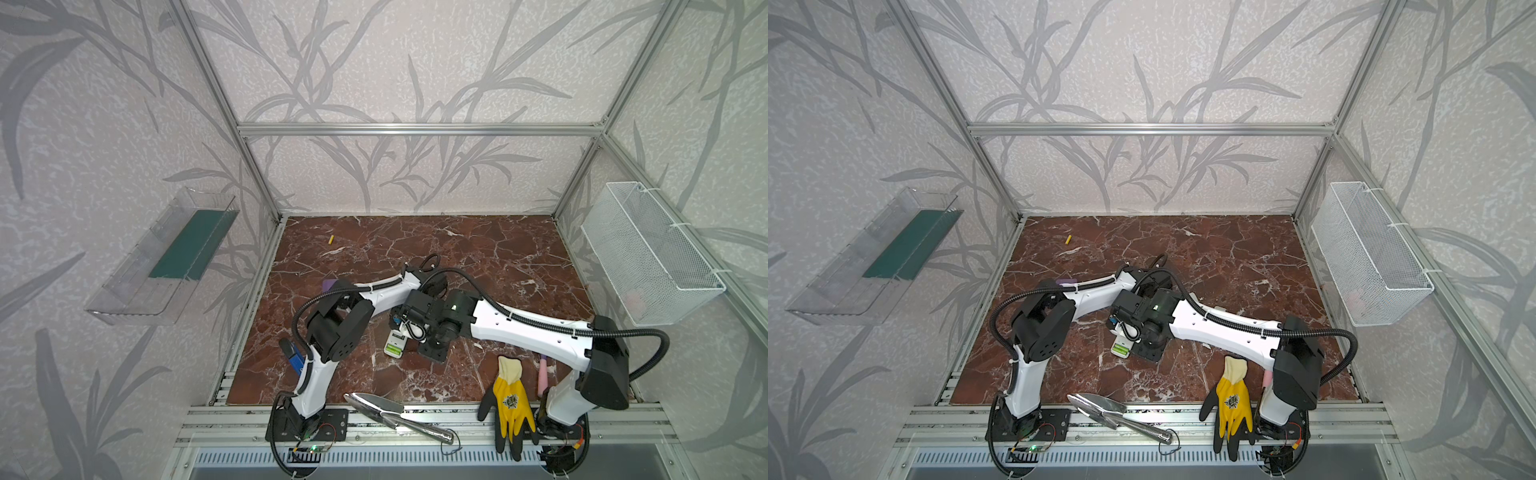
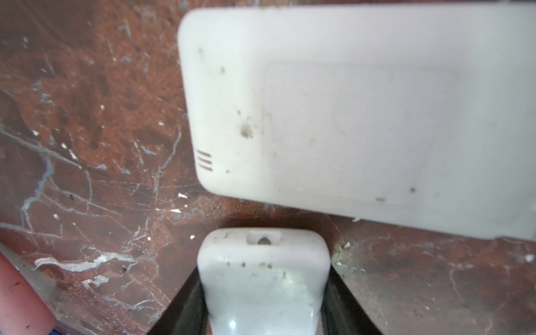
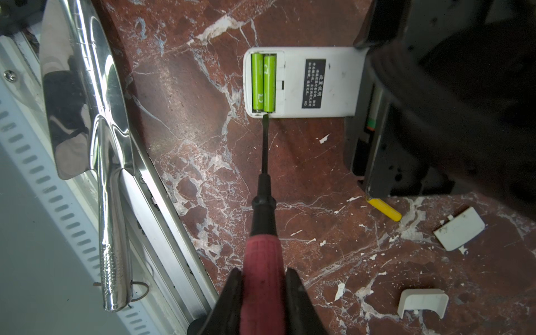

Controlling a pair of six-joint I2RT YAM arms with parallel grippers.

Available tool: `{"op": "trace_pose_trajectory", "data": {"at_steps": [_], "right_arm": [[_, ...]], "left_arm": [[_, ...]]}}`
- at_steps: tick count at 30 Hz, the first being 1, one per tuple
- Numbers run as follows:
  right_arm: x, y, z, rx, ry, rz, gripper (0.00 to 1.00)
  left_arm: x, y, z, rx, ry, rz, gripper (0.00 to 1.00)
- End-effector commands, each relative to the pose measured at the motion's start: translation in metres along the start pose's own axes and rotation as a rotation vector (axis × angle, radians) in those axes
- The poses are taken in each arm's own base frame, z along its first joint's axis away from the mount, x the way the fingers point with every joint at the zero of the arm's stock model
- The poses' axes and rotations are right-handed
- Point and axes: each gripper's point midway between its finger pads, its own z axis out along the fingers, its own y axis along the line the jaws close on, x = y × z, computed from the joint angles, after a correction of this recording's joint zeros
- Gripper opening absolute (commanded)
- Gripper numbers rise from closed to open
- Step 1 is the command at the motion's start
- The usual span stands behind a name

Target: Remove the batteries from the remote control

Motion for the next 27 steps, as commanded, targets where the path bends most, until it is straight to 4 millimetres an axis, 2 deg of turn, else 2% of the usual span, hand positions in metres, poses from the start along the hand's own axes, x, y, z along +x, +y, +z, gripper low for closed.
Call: {"op": "trace_pose_trajectory", "data": {"at_steps": [1, 20, 27], "right_arm": [[-0.01, -0.01, 0.0, 0.02, -0.016, 0.035, 0.0], [-0.01, -0.01, 0.017, 0.014, 0.064, 0.03, 0.0], [-0.018, -0.011, 0.019, 0.02, 0.022, 0.042, 0.0]], "left_arm": [[0.012, 0.005, 0.024, -0.094, 0.045, 0.017, 0.0], [0.012, 0.005, 0.027, -0.1, 0.047, 0.021, 0.0], [0.013, 0.002, 0.03, -0.09, 0.05, 0.021, 0.0]]}}
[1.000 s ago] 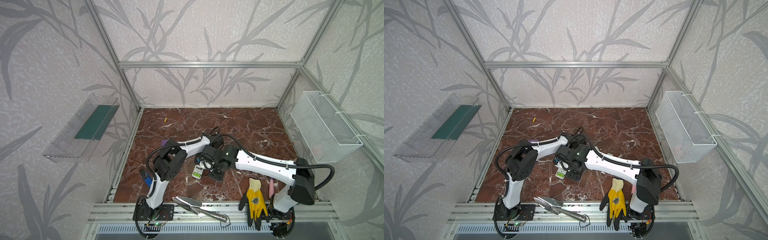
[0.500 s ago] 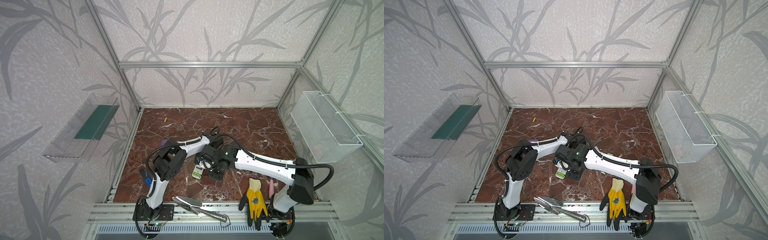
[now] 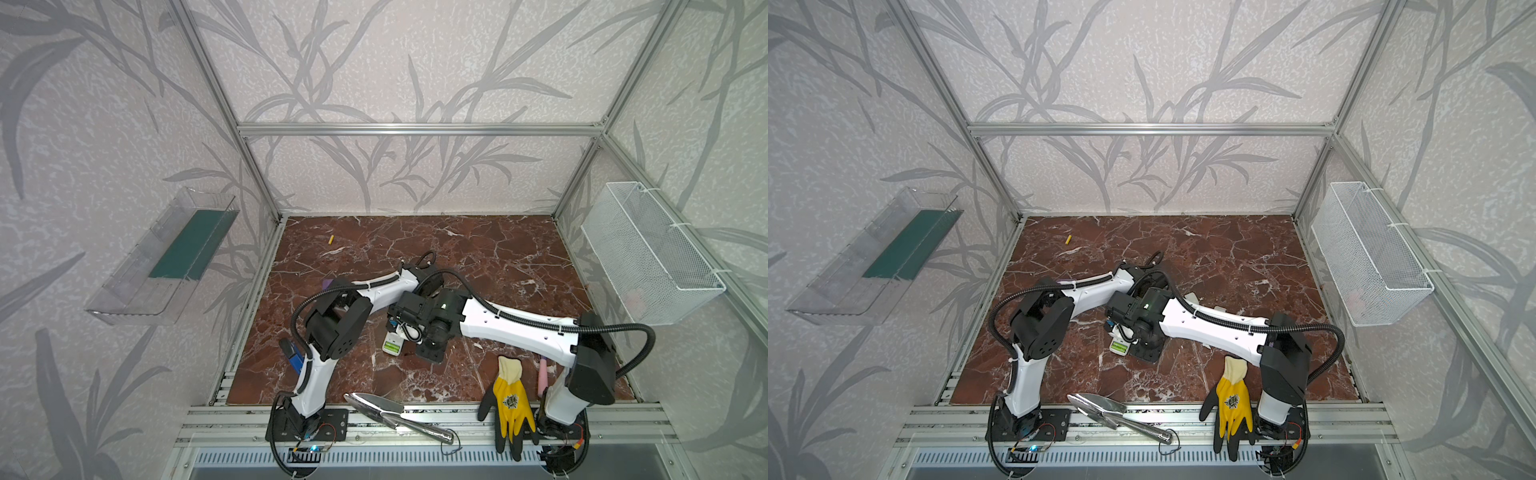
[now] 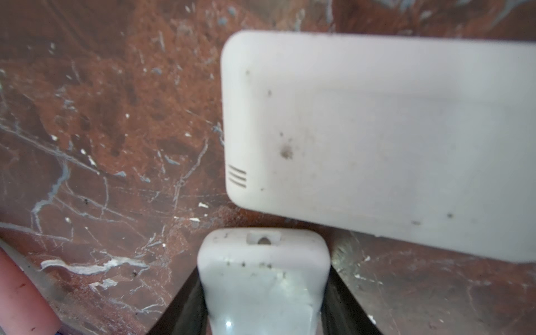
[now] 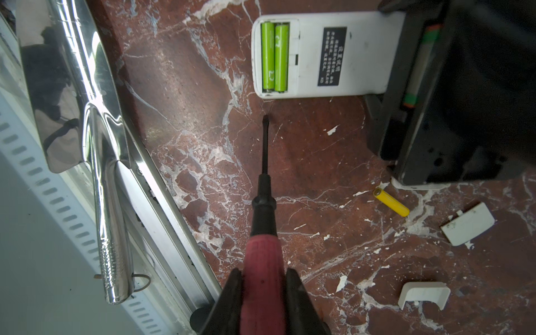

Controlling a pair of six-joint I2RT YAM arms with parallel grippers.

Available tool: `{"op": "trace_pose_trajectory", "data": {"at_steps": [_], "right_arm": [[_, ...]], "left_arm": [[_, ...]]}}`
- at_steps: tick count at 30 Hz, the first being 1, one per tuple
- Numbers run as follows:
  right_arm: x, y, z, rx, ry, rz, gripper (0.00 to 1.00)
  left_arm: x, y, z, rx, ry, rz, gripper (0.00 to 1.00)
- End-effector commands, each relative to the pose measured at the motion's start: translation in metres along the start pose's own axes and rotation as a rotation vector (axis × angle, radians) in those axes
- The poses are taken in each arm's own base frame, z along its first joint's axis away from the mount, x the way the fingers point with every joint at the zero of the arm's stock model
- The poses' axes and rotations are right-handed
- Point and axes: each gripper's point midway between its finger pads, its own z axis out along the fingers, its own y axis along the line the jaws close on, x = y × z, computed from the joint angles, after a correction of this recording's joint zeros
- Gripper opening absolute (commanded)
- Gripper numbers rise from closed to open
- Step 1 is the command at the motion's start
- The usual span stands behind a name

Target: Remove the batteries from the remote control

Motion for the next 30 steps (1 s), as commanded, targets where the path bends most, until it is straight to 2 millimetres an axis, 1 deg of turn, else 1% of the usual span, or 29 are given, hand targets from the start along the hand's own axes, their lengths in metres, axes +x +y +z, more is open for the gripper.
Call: {"op": "trace_pose_trajectory", "data": {"at_steps": [1, 3, 4, 5, 9, 11, 13, 18, 22, 30], "right_arm": [[-0.021, -0.015, 0.009, 0.024, -0.067, 0.051, 0.0], [-0.022, -0.017, 0.006, 0.039, -0.097, 0.061, 0.0], [-0.021, -0.017, 0.01, 0.041, -0.099, 0.064, 0.0], [-0.021, -0.018, 0.001, 0.048, -0.134, 0.071, 0.0], [-0.013, -0.019, -0.002, 0.058, -0.162, 0.079, 0.0], [-0.01, -0.018, -0.004, 0.056, -0.174, 0.08, 0.0], [-0.008, -0.016, -0.007, 0.049, -0.19, 0.078, 0.0], [-0.004, -0.015, -0.016, 0.051, -0.222, 0.075, 0.0], [-0.005, -0.017, -0.018, 0.059, -0.233, 0.074, 0.0], [-0.008, -0.017, -0.009, 0.047, -0.181, 0.074, 0.0]], "left_arm": [[0.019, -0.007, 0.029, -0.086, 0.049, 0.048, 0.0], [0.021, -0.01, 0.034, -0.074, 0.059, 0.05, 0.0], [0.022, -0.011, 0.036, -0.064, 0.063, 0.049, 0.0], [0.023, -0.013, 0.038, -0.054, 0.068, 0.048, 0.0], [0.027, -0.021, 0.044, -0.012, 0.085, 0.045, 0.0], [0.029, -0.024, 0.046, 0.004, 0.09, 0.043, 0.06], [0.029, -0.026, 0.048, 0.016, 0.092, 0.038, 0.09], [0.031, -0.031, 0.052, 0.049, 0.104, 0.032, 0.21], [0.031, -0.033, 0.054, 0.057, 0.111, 0.028, 0.21], [0.03, -0.03, 0.053, 0.04, 0.109, 0.029, 0.15]]}}
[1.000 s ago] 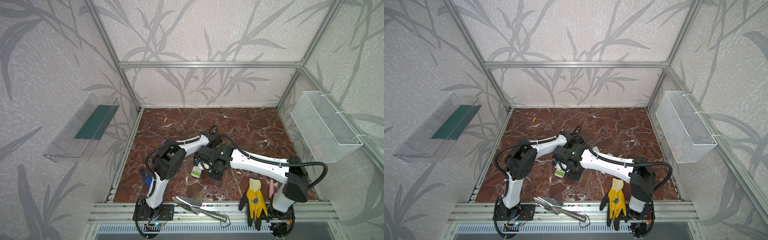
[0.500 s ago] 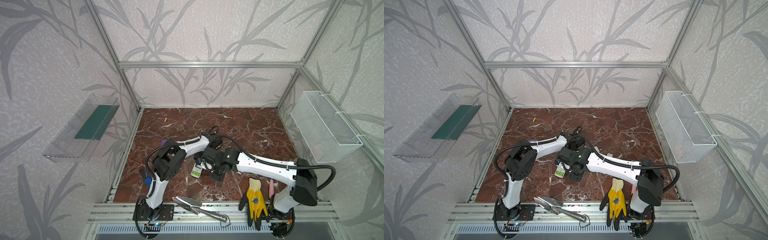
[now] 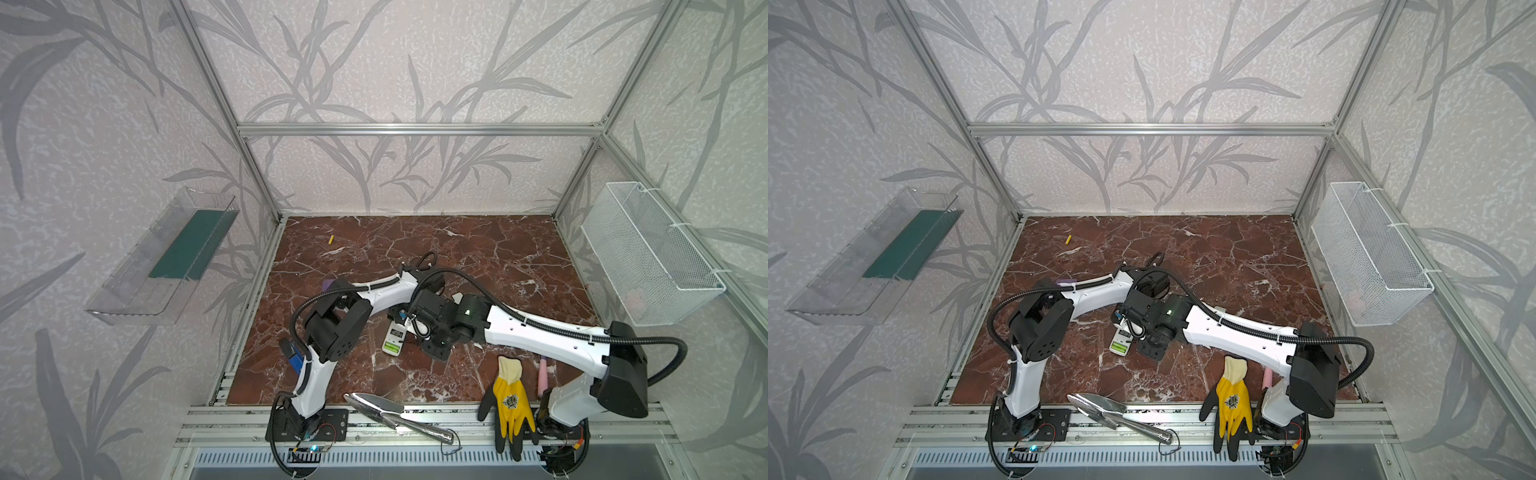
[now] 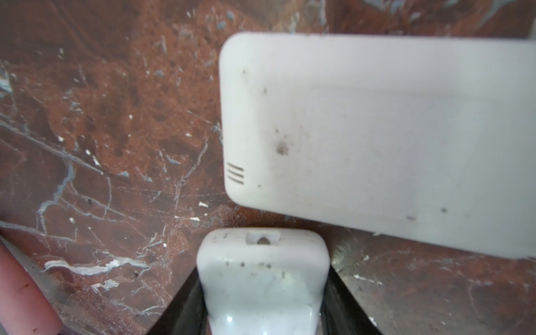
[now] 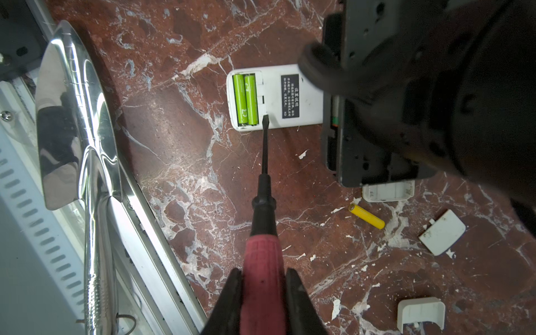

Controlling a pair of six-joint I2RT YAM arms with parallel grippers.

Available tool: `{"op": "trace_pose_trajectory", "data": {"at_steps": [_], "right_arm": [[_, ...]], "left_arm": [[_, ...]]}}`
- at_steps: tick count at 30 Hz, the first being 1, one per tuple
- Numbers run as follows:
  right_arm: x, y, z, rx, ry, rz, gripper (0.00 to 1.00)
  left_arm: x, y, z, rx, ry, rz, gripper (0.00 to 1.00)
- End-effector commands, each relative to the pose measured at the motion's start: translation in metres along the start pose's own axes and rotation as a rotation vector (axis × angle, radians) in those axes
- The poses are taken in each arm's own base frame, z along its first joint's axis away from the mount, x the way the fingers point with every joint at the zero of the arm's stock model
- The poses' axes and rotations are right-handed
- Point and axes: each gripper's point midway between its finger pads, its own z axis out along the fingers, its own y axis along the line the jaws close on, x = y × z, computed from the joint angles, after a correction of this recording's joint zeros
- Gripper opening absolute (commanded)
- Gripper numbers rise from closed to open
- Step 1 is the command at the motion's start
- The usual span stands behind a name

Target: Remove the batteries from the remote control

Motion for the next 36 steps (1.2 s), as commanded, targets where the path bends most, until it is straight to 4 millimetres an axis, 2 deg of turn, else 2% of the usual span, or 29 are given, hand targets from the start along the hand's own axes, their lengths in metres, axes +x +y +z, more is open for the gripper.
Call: {"op": "trace_pose_trajectory", "data": {"at_steps": [1, 7, 20, 28, 36], "right_arm": [[-0.002, -0.002, 0.002, 0.0, 0.018, 0.019, 0.0], [-0.003, 0.003, 0.005, -0.033, 0.022, 0.02, 0.0], [0.008, 0.008, 0.003, -0.059, 0.067, 0.019, 0.0], [0.001, 0.012, 0.01, -0.078, 0.048, 0.028, 0.0], [0.001, 0.007, 0.011, -0.053, 0.075, 0.03, 0.0]], "left_arm": [[0.029, -0.026, 0.051, 0.033, 0.124, 0.022, 0.15], [0.028, -0.025, 0.051, 0.026, 0.123, 0.028, 0.13], [0.027, -0.021, 0.051, 0.007, 0.119, 0.029, 0.12], [0.028, -0.021, 0.052, 0.001, 0.12, 0.031, 0.12], [0.029, -0.02, 0.052, -0.002, 0.121, 0.033, 0.11]]}}
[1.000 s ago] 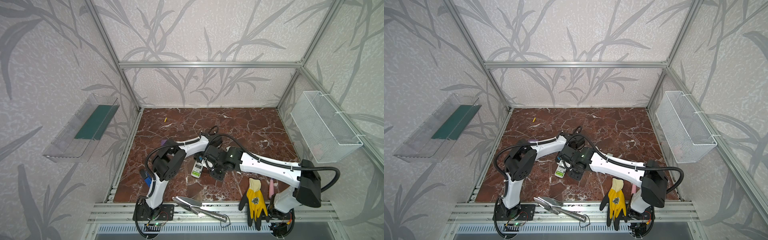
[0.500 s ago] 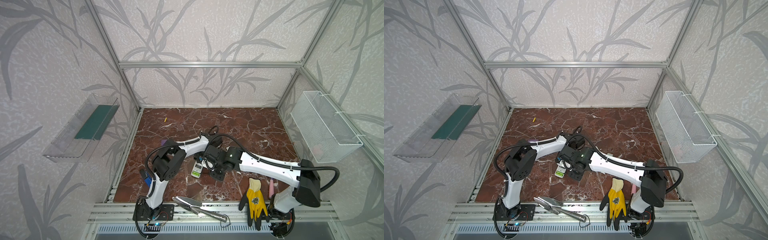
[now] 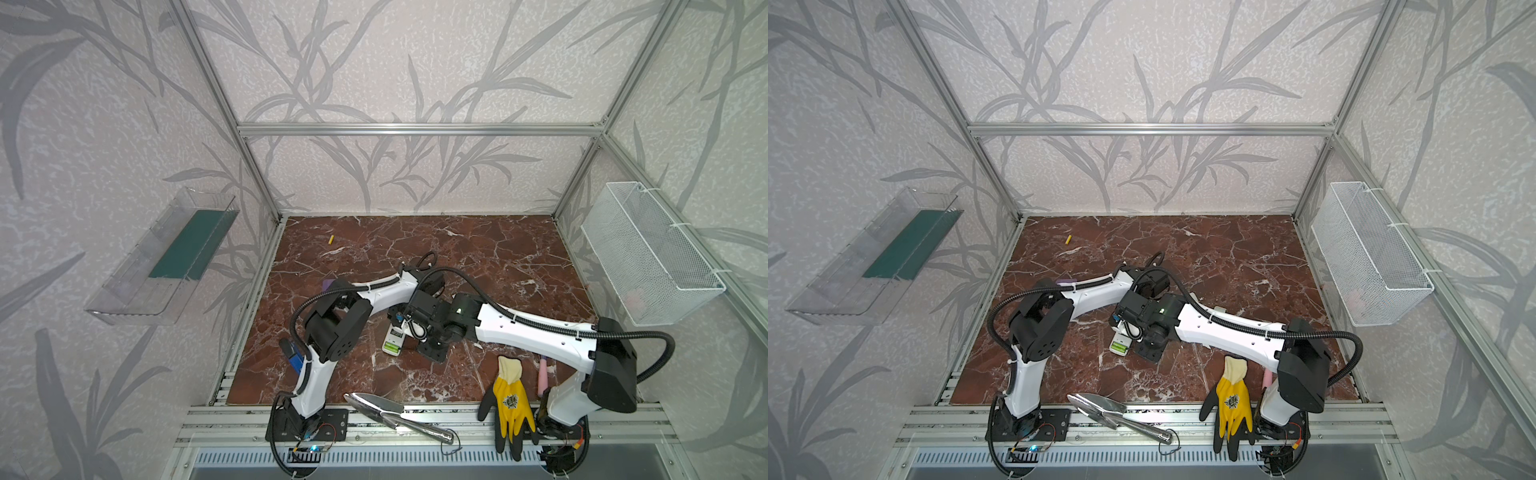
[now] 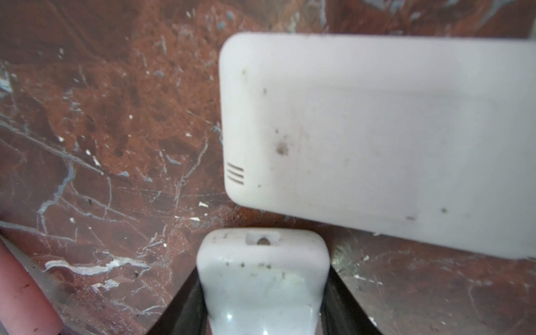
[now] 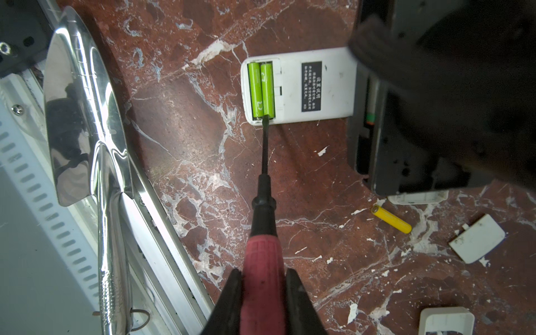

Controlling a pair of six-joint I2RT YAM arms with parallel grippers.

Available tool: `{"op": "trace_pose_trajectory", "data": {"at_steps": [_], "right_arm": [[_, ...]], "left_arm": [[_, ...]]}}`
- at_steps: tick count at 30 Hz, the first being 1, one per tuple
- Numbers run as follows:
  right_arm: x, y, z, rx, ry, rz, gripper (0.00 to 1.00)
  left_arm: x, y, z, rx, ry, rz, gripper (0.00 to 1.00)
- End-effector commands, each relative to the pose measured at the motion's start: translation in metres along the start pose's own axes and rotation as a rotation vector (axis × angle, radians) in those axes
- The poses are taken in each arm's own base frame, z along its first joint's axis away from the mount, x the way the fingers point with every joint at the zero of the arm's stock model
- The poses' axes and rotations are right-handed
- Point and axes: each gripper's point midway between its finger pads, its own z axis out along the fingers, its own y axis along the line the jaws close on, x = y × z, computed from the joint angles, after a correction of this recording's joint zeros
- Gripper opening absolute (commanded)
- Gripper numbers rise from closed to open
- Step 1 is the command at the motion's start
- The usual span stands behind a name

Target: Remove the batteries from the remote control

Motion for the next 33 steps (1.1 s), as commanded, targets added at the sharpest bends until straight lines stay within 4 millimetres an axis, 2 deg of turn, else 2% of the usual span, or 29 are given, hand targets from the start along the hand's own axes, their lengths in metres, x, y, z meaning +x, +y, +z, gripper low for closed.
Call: {"op": "trace_pose_trajectory", "data": {"at_steps": [1, 11, 18, 20, 21, 33], "right_arm": [[-0.002, -0.004, 0.001, 0.011, 0.025, 0.018, 0.0], [0.003, -0.005, -0.001, 0.016, 0.065, 0.003, 0.0], [-0.002, -0.006, 0.006, 0.019, 0.087, -0.001, 0.0], [-0.004, -0.006, 0.003, 0.024, 0.083, -0.004, 0.0], [-0.002, -0.006, 0.011, 0.023, 0.116, -0.006, 0.0], [-0.01, 0.0, 0.021, 0.016, 0.143, -0.025, 0.0]], "left_arm": [[0.03, -0.019, 0.052, -0.001, 0.123, 0.031, 0.11], [0.029, -0.019, 0.053, -0.008, 0.119, 0.032, 0.1], [0.029, -0.018, 0.053, -0.011, 0.119, 0.031, 0.1], [0.029, -0.018, 0.053, -0.013, 0.119, 0.031, 0.1], [0.029, -0.018, 0.053, -0.014, 0.119, 0.031, 0.1], [0.031, -0.017, 0.056, -0.018, 0.125, 0.032, 0.09]]}}
